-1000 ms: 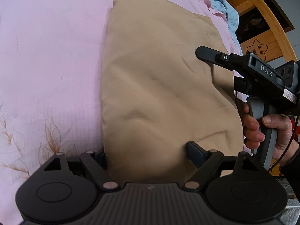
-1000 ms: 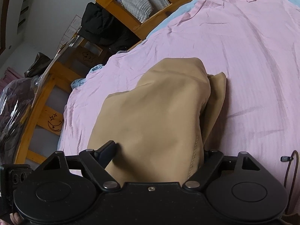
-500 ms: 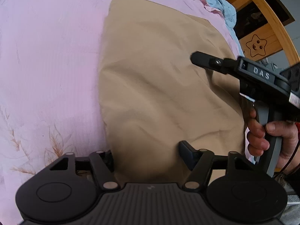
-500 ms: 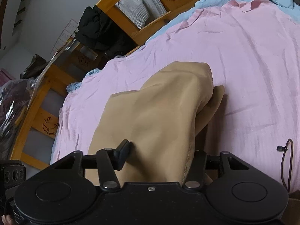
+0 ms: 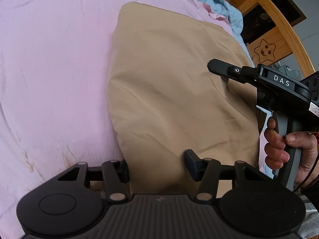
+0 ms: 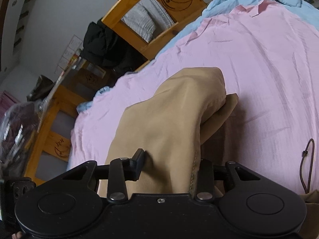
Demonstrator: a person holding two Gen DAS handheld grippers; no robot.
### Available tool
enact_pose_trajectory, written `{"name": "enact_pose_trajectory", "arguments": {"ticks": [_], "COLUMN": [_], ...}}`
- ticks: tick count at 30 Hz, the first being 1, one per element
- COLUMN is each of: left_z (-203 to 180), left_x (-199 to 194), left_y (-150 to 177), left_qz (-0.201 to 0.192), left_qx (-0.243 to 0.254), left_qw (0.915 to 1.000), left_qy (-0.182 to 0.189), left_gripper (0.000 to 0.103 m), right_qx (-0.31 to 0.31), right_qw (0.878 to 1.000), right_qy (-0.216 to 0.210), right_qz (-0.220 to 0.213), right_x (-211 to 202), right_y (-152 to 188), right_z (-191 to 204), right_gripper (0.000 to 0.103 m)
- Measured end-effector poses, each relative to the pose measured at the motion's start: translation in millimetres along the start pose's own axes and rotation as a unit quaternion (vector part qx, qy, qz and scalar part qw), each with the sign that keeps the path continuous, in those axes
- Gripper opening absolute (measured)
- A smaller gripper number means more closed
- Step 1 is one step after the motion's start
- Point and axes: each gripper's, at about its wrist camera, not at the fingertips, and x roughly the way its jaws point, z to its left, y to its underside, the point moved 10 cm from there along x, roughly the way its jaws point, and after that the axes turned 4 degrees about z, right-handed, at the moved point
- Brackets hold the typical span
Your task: Fold large clothes
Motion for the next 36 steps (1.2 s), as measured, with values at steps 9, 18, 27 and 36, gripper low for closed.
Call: {"name": "enact_pose_trajectory", "arguments": {"ticks": [9, 18, 27, 36], "left_z": [7.3, 45.8, 103.6, 141.4], "left_x": [-32.4, -74.4, -97.3, -36.3], "left_y": [-25.4, -66.7, -129.9, -163.5], "left_qz": [-0.039, -0.089, -0.143, -0.137], "left_qx": [0.015, -0.011, -0.057, -0.047], "left_qw": [0.999, 0.9952, 0.9866, 0.9829], "left_qy": [-0.015, -0.038, -0.054, -0.113], "left_gripper": [0.056, 0.054, 0.054, 0.055], "right_qx": [0.005, -0.001, -0.03, -0.039], "right_qw": [0.999, 0.998, 0.997, 0.997], "right_qy": [-0.024, -0.044, -0.046, 0.047], "right_qz": [-0.03, -0.046, -0.048, -0.038], "right_x": [-6.5, 13.2, 78.9, 163.7], "right_y": [-24.8, -58.9, -133.5, -148.2], "right_z": [22.2, 65.7, 126.0, 86.8], "right_gripper": [0.039, 0.039, 0.039, 0.04]}}
